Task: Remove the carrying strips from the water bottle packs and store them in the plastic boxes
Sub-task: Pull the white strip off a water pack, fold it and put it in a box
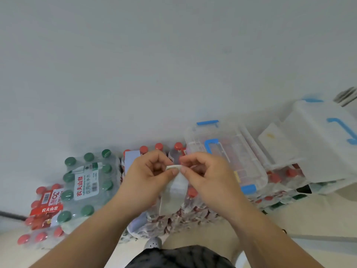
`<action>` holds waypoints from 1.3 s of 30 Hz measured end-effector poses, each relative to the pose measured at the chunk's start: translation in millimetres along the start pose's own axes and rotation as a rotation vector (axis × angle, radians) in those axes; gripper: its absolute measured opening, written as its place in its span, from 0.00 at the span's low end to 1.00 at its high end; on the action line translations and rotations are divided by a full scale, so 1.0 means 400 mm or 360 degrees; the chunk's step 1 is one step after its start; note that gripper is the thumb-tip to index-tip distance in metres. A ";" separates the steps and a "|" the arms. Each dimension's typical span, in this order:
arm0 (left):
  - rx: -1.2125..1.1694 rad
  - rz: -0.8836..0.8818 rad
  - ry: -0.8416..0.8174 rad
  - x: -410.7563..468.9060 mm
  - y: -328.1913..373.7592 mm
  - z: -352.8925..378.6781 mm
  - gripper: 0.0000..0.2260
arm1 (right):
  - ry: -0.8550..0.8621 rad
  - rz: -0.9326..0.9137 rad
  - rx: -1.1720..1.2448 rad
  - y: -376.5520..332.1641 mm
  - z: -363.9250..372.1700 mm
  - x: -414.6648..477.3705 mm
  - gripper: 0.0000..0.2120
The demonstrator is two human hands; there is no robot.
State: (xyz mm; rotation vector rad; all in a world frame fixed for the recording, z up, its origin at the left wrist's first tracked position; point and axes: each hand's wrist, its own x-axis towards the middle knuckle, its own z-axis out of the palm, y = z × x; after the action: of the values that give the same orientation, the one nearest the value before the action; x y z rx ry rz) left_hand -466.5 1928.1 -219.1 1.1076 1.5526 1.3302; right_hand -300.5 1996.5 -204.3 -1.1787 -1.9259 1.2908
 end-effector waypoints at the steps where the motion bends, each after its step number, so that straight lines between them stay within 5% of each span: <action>1: -0.0030 0.0007 0.0035 -0.017 0.015 0.015 0.05 | -0.0022 -0.0003 0.0033 0.000 -0.015 -0.016 0.06; 15: -0.0123 -0.0068 0.0383 -0.216 0.064 0.210 0.10 | -0.0436 -0.0060 0.0453 0.071 -0.152 -0.169 0.05; 30: -0.0094 -0.0131 0.0490 -0.327 0.055 0.277 0.11 | -0.0519 -0.0188 0.0378 0.111 -0.178 -0.266 0.07; 39: -0.0031 -0.0121 0.0418 -0.369 0.088 0.293 0.08 | -0.0483 -0.0017 0.0641 0.112 -0.191 -0.295 0.08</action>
State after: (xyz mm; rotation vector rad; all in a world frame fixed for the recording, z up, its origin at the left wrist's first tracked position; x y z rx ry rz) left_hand -306.8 1824.6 -195.9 0.8789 1.7476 1.4816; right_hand -166.9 1934.5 -210.6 -0.8045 -1.7456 1.8311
